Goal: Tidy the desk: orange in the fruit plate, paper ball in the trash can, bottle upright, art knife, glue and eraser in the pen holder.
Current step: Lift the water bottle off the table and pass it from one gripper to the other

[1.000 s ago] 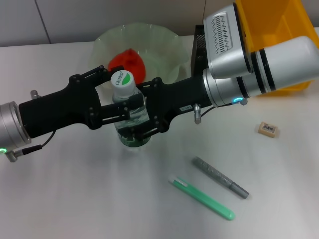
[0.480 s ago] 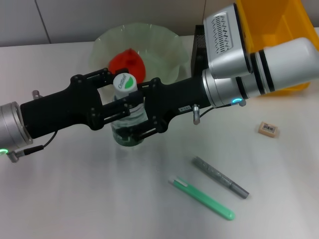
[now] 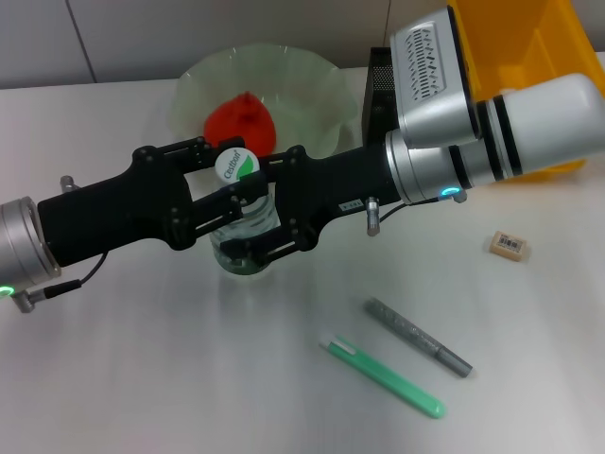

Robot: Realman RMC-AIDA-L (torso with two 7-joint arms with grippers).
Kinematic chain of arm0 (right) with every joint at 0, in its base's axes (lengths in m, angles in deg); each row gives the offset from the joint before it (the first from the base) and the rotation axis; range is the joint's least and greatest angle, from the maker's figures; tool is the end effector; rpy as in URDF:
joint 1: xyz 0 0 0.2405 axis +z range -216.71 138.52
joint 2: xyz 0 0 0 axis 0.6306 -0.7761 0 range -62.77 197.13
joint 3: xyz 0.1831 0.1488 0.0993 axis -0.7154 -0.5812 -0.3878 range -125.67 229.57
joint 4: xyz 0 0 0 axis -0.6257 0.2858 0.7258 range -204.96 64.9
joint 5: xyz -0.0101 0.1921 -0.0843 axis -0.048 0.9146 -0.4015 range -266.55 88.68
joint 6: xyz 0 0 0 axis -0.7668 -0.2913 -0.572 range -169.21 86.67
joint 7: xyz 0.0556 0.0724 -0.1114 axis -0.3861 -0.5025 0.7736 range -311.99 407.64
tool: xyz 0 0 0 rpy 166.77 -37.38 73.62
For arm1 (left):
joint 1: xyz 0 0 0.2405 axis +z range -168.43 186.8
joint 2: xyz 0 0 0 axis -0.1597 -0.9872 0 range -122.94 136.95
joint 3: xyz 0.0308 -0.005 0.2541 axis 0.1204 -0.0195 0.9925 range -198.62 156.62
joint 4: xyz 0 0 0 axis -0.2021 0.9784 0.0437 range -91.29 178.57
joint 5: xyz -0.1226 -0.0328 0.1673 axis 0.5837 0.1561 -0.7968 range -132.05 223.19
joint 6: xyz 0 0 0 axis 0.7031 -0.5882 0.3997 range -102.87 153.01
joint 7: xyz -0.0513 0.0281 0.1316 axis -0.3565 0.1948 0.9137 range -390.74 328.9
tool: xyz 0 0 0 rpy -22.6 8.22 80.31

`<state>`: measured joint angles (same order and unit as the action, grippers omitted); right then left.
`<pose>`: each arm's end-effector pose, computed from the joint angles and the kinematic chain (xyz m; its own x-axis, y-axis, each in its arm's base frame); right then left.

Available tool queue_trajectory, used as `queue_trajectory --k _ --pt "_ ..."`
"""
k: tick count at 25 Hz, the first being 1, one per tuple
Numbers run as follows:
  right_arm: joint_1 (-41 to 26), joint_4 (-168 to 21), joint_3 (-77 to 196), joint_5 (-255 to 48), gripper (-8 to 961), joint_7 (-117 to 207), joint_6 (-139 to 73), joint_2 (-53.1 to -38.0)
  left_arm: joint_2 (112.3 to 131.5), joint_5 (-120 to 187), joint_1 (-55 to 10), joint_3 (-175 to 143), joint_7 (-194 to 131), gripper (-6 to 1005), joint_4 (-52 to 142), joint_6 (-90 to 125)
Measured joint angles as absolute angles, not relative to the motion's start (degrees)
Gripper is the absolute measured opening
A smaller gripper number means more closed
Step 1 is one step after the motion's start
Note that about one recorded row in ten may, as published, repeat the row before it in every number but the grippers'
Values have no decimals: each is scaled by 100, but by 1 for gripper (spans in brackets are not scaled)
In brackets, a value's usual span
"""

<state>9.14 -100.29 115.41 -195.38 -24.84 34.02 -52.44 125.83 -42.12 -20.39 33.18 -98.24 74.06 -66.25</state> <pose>0.1523 0.3813 -0.0700 0.9464 -0.0125 -0.3227 -0.0502 -0.9928 -0.1087 -0.2211 0.3245 -0.0135 0.6727 0.1462 0.7254 0.3295 -0.9369 -0.1168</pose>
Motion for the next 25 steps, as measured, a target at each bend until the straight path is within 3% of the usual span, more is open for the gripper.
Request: queue_trajectory --k 7,25 --pt "902 -10038 11533 -19513 793 -2485 3426 -5242 12561 -4180 -2037 3294 -9852 489 7453 -6629" --pt "786 -10080 11541 -19149 793 -2518 3553 -5245 12529 -4074 -2130 3264 -10121 455 7620 -6413"
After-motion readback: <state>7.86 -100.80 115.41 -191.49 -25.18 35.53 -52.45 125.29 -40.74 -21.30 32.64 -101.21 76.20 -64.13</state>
